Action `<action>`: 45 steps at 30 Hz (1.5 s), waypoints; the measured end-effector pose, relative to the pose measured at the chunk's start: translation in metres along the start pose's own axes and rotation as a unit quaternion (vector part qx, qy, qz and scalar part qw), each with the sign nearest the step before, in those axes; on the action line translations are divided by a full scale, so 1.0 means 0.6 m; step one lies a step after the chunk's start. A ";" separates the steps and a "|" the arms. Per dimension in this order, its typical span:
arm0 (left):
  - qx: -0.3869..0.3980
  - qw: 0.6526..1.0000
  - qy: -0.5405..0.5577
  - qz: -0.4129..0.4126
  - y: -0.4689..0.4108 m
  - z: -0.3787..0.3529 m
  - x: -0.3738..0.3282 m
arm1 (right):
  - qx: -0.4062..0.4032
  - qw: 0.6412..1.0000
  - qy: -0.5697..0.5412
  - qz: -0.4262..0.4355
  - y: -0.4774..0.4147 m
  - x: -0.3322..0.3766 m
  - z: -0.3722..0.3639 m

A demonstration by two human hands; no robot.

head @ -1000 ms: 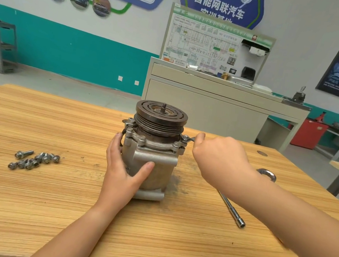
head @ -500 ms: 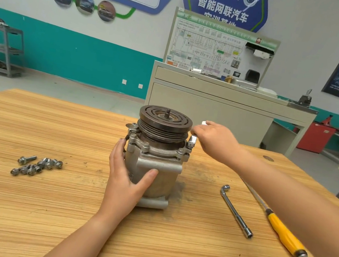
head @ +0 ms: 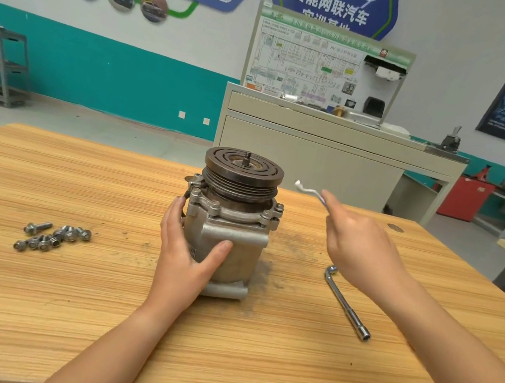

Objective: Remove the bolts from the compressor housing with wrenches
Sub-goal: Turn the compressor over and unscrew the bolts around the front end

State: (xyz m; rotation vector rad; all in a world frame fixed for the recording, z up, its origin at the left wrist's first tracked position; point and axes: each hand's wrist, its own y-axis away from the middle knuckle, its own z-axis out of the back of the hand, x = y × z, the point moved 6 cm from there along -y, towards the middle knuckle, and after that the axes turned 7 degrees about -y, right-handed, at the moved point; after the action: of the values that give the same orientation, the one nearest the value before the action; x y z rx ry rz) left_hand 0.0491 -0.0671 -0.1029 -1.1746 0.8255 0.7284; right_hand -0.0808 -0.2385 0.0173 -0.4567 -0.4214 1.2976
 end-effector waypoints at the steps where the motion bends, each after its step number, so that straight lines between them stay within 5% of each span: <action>1: 0.000 1.000 0.000 -0.001 0.000 0.000 -0.001 | 0.023 0.999 0.027 -0.010 0.005 0.004 -0.002; 15: -0.006 1.000 0.000 -0.003 0.001 0.000 0.000 | 0.181 0.943 0.276 0.043 0.000 0.123 -0.007; 26: -0.003 1.000 0.006 -0.006 -0.001 0.000 0.001 | 0.100 0.938 0.304 0.132 -0.068 0.010 -0.004; 36: -0.007 1.000 -0.014 -0.005 -0.001 0.001 0.002 | -0.011 0.987 0.003 0.160 -0.132 0.034 -0.091; 42: -0.003 1.000 -0.007 -0.010 -0.001 0.001 -0.001 | -0.145 0.967 -0.205 -0.034 -0.080 -0.020 -0.014; 45: -0.004 1.000 -0.010 -0.011 0.000 -0.001 -0.001 | -0.111 0.984 -0.138 -0.013 -0.012 -0.005 0.016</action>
State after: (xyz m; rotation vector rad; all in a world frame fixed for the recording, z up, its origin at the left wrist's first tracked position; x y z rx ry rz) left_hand 0.0488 -0.0677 -0.1023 -1.1803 0.7932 0.7257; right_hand -0.0810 -0.2418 0.0292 -0.4574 -0.8073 1.2993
